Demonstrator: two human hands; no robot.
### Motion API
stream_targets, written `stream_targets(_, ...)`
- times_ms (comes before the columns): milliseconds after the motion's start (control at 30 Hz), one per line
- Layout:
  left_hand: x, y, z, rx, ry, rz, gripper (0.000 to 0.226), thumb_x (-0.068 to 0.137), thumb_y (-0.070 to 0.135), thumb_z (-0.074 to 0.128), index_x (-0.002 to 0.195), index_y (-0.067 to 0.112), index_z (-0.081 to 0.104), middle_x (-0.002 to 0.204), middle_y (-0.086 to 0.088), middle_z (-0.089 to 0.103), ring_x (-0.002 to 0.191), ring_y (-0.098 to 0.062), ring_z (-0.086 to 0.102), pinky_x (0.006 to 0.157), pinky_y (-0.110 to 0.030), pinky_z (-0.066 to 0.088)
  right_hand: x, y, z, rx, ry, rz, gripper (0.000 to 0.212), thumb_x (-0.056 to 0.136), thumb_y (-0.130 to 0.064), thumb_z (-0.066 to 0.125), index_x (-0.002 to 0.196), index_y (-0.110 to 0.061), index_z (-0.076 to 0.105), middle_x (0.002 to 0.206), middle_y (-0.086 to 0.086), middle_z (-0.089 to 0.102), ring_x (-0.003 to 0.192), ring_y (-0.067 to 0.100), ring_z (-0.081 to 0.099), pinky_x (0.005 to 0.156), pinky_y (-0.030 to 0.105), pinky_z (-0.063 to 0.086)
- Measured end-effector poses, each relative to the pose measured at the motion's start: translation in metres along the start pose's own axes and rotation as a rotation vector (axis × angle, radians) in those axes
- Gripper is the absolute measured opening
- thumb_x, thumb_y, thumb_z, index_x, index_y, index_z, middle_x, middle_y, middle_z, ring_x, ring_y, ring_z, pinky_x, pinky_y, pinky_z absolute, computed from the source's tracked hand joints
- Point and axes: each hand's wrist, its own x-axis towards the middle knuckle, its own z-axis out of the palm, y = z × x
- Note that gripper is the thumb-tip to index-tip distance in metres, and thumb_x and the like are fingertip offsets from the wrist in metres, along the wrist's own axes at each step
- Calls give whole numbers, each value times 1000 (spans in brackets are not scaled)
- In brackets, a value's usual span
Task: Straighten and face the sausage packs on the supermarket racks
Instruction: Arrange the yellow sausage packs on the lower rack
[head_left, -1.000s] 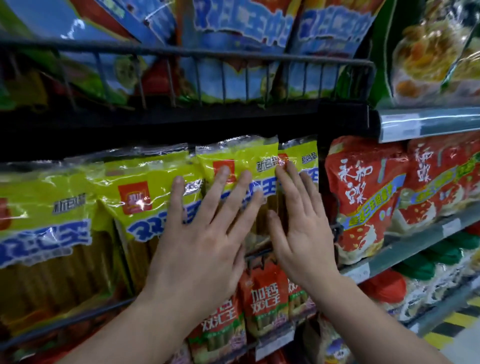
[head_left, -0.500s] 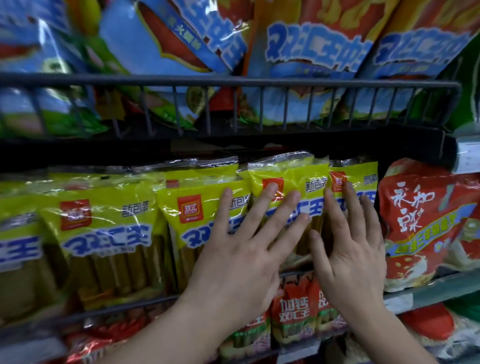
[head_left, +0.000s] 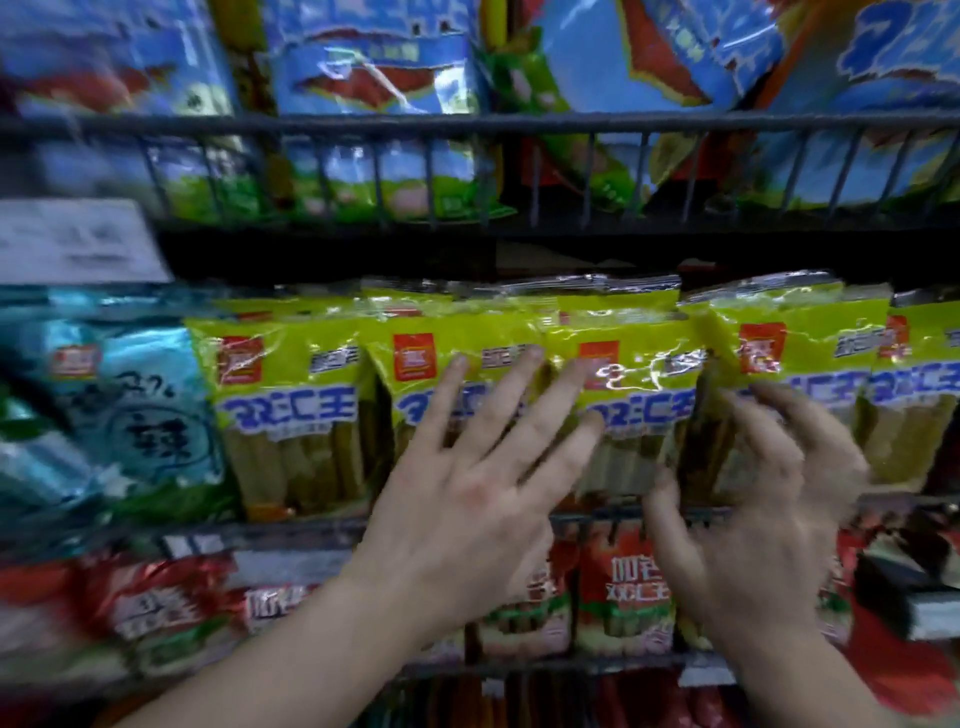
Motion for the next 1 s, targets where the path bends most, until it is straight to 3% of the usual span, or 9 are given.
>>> stream_targets(300, -86, -85, -10, 95, -20, -220, 64, 83, 30, 55, 145, 18, 45, 158, -10, 31, 147, -33, 24, 112, -64, 23, -6, -110, 50, 122, -167, -197, 49, 83, -30, 63, 130, -19, 50, 135, 8, 44, 129, 32, 41, 107, 58, 35)
stream_targets(467, -128, -128, -13, 157, -50, -296, 67, 81, 29, 57, 146, 19, 44, 158, -11, 29, 148, -33, 22, 112, -64, 22, -9, -166, 78, 142, -225, -274, 46, 85, -30, 60, 129, -20, 53, 138, 8, 48, 132, 33, 43, 108, 60, 34)
stream_targets(633, -161, -167, -18, 189, -90, -374, 65, 85, 35, 42, 148, 20, 37, 159, -13, 26, 148, -35, 20, 113, -65, 20, -9, -208, 100, 119, -275, -349, 50, 82, -28, 64, 131, -19, 56, 139, 9, 50, 134, 32, 41, 114, 60, 26)
stream_targets(733, -180, -187, -24, 213, -53, -411, 68, 82, 34, 55, 147, 19, 41, 156, -14, 30, 146, -36, 24, 113, -66, 18, -9, -240, 108, 98, -310, -403, 50, 83, -28, 65, 132, -18, 60, 140, 11, 54, 136, 33, 42, 114, 61, 27)
stream_targets(900, -218, -205, -40, 220, 45, -536, 66, 81, 31, 58, 143, 10, 46, 143, -22, 33, 134, -44, 30, 112, -60, 28, -6, -282, 119, -14, -427, -424, 62, 85, -38, 64, 143, -22, 50, 153, 8, 41, 145, 32, 32, 118, 59, 20)
stream_targets(1000, -231, -208, -45, 173, 11, -606, 73, 81, 32, 58, 144, 0, 40, 146, -27, 30, 135, -46, 30, 109, -53, 34, -5, -295, 123, -92, -519, -407, 74, 85, -44, 66, 150, -22, 40, 160, 7, 30, 148, 32, 26, 118, 60, 16)
